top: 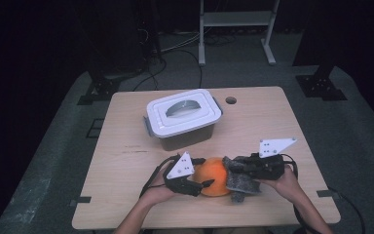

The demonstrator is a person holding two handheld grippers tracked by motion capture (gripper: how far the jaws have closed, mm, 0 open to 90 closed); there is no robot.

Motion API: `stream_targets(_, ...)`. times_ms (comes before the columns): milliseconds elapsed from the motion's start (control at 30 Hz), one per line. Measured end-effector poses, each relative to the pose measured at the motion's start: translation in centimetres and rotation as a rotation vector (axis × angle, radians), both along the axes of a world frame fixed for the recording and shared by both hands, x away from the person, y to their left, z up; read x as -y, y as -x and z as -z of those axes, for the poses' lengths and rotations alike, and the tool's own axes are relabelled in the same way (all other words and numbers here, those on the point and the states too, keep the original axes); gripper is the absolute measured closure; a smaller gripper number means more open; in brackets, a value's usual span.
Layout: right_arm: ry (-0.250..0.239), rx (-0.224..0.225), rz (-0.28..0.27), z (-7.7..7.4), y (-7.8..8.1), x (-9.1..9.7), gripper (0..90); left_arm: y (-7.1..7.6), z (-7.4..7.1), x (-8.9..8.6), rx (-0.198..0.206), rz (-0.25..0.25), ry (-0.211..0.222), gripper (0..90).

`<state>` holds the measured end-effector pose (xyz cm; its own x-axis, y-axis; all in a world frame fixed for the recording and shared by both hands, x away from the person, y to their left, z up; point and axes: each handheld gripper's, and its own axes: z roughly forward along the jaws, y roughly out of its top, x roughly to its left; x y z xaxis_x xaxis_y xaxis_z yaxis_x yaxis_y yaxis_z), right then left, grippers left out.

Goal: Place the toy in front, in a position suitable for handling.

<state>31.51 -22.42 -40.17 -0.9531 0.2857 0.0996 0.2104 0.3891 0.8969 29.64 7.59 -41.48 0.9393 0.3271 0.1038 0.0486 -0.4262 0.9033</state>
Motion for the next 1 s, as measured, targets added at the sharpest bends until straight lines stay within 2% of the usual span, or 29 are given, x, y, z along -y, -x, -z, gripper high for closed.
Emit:
stream_targets(67, -0.001, -0.007, -0.003, 0.2, 0.2, 0.3, 77.2, -0.4, 0.2, -0.2, -0.021, 0.010, 0.024, 15.6)
stream_targets(100, -0.002, -0.006, -0.009, 0.3, 0.2, 0.4, 77.2, -0.6, 0.4, -0.2, -0.044, 0.029, 0.039, 12.6)
stream_targets(133, -0.001, -0.008, -0.011, 0.4, 0.3, 0.5, 77.2, -0.8, 0.7, -0.2, -0.061, 0.048, 0.041, 10.8)
stream_targets(233, -0.006, -0.011, -0.030, 0.6, 0.5, 0.5, 77.2, -1.1, 2.0, 0.1, -0.098, 0.069, 0.009, 10.1)
stream_targets(267, -0.006, -0.013, -0.035, 0.6, 0.6, 0.5, 77.2, -1.0, 2.3, 0.1, -0.088, 0.071, 0.006, 13.0)
stream_targets(300, 0.000, -0.011, -0.037, 0.6, 0.5, 0.5, 77.2, -0.8, 2.3, 0.1, -0.064, 0.066, 0.003, 19.9)
stream_targets(400, -0.009, -0.004, -0.001, -0.2, 0.4, 0.8, 77.2, -0.4, 1.5, 0.2, 0.001, 0.024, -0.014, 34.5)
stream_targets(500, -0.062, 0.032, 0.021, -1.7, 0.2, 1.0, 77.3, 0.1, 1.0, 0.4, 0.091, 0.000, -0.065, 37.3)
stream_targets(600, -0.034, 0.047, 0.022, -2.3, -0.3, 0.0, 77.3, 0.3, 0.7, 0.3, 0.150, -0.022, -0.084, 38.0)
stream_targets(667, -0.021, 0.042, 0.020, -2.0, -0.8, -0.8, 77.2, 0.4, 0.6, 0.1, 0.162, -0.025, -0.092, 38.4)
stream_targets(700, -0.010, 0.030, 0.022, -1.6, -1.1, -1.1, 77.2, 0.3, 0.6, 0.0, 0.158, -0.027, -0.087, 38.5)
stream_targets(767, 0.049, 0.019, 0.024, -0.7, -1.5, -1.7, 77.1, 0.2, 0.7, -0.4, 0.138, -0.022, -0.092, 38.2)
stream_targets(833, 0.028, -0.016, 0.009, 0.1, -1.5, -1.8, 77.2, 0.0, 0.8, -0.7, 0.088, 0.002, -0.064, 33.2)
stream_targets(900, 0.030, -0.026, -0.009, 0.3, -1.2, -1.9, 77.2, -0.4, 0.5, -0.9, 0.025, 0.024, -0.013, 23.9)
stream_targets(933, 0.033, -0.030, -0.027, 0.5, -1.0, -1.9, 77.2, -0.5, 0.4, -1.0, 0.012, 0.020, 0.003, 20.2)
stream_targets(1000, 0.046, -0.042, -0.063, 0.6, -0.5, -2.0, 77.1, -0.8, 0.4, -0.9, -0.039, 0.018, 0.008, 14.4)
